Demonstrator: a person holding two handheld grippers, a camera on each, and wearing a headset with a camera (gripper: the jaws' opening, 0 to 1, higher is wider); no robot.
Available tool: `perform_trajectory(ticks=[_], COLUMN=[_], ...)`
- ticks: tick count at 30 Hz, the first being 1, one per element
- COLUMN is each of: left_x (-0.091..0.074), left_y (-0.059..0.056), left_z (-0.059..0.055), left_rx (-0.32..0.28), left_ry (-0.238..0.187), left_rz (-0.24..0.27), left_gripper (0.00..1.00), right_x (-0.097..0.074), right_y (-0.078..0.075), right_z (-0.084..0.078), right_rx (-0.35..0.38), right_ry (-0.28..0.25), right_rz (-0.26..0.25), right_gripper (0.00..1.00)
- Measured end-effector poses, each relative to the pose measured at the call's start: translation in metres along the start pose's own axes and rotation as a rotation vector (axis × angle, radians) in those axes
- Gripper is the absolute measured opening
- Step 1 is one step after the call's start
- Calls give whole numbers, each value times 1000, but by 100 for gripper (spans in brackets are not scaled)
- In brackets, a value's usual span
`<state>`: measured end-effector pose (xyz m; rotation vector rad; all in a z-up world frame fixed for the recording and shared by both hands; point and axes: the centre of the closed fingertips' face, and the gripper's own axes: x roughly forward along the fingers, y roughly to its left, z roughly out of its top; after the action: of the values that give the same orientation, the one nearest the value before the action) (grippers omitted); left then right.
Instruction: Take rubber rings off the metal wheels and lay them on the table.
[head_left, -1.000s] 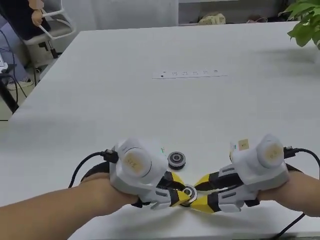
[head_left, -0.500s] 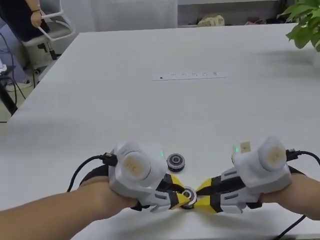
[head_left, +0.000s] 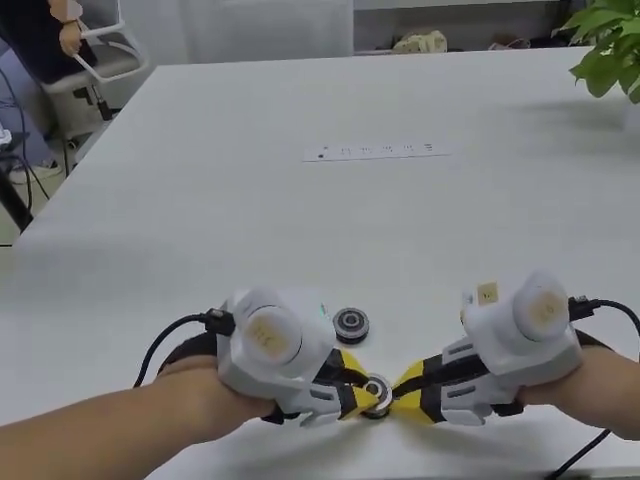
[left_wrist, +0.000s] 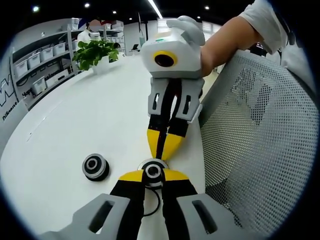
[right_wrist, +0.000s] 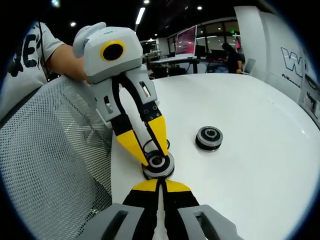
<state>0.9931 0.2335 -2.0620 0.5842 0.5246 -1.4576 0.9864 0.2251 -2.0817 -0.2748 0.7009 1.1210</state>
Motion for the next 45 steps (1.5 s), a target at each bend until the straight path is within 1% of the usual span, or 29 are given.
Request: perform_trajectory(ticks=[1, 5, 7, 8, 12, 15, 18, 20, 23, 24, 27, 28, 34, 45], left_x=[0, 0, 0, 0, 0, 0, 0, 1, 1, 1, 1, 1, 1, 1], left_y=[0, 0, 0, 0, 0, 0, 0, 0, 1, 1, 1, 1, 1, 2], left_z=[0, 0, 0, 0, 0, 0, 0, 0, 0, 0, -1, 0, 0, 0], left_rx=[0, 2, 3, 5, 3, 2, 3, 2, 1, 1, 2, 2, 0, -1], left_ry=[0, 2, 3, 4, 5, 7, 7, 6, 6, 6, 6, 6, 6, 11], left_rz=[1, 2, 3, 4, 5, 6, 7, 7, 7, 7, 8, 9, 10, 14], left_gripper=[7, 7, 7, 7, 7, 7, 7, 7, 7, 7, 7, 7, 7, 7], right_x=[1, 1, 1, 1, -1, -1, -3, -4, -7, -7, -7, -7, -9, -10], right_y=[-1, 0, -1, -2, -2, -3, -5, -6, -12, -12, -11, -10, -9, -7], right_z=[0, 0, 0, 0, 1, 0, 1, 1, 7, 9, 10, 12, 14, 17], right_rx=[17, 26, 57, 86, 161, 185, 253, 279, 327, 346, 342, 348, 371, 376], right_ry=[-1, 1, -5, -11, -32, -39, -64, -73, -119, -129, -129, -139, -156, -167], right_rz=[1, -2, -2, 0, 10, 12, 16, 18, 8, 14, 14, 18, 29, 36], right_gripper=[0, 0, 0, 0, 0, 0, 0, 0, 0, 0, 0, 0, 0, 0])
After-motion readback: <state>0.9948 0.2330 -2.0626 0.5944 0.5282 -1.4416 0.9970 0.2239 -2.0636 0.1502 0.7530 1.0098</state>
